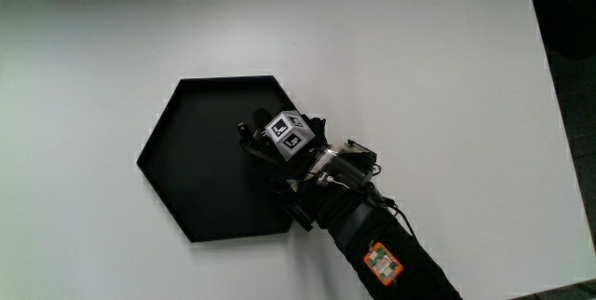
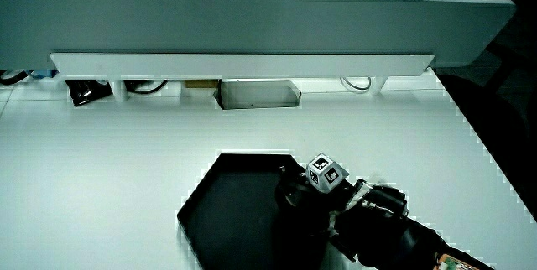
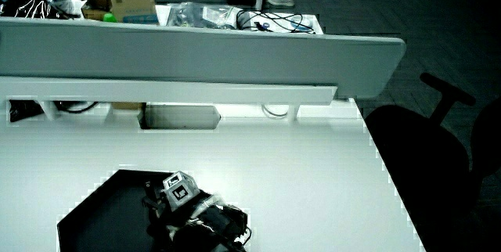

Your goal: Place black tape into plate

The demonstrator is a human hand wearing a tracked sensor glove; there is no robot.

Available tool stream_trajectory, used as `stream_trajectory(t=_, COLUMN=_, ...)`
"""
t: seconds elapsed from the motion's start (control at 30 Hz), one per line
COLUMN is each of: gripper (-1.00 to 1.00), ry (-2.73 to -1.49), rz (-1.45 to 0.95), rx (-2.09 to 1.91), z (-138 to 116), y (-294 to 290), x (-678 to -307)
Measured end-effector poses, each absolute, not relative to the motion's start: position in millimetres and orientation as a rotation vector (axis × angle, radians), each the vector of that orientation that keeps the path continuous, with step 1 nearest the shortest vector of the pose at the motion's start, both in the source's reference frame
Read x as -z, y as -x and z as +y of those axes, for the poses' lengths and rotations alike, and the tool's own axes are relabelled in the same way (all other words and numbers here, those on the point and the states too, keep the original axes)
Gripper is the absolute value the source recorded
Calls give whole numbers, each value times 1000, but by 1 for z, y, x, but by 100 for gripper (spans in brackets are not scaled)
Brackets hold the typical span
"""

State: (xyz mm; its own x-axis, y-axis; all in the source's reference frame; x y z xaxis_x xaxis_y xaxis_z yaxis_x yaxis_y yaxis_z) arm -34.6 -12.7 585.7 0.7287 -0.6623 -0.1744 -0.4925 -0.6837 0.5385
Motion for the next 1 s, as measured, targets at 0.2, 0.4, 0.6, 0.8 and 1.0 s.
stream_trajectory(t=0.2, gripper=0, ry=-2390, rz=-901, rx=604, z=-8, y=45, x=-606)
stream_trajectory(t=0.4, gripper=0, ry=-2340, rz=-899, rx=720, z=-6, y=53, x=-612)
stream_trajectory(t=0.6, gripper=0, ry=-2240, rz=-921, rx=732, z=-2, y=60, x=-628)
stream_trajectory(t=0.8, gripper=-15, ry=-2169, rz=-907, rx=748, z=1, y=59, x=-635)
stream_trajectory(t=1.0, gripper=-45, ry=-2102, rz=-907, rx=725, z=4, y=55, x=-644)
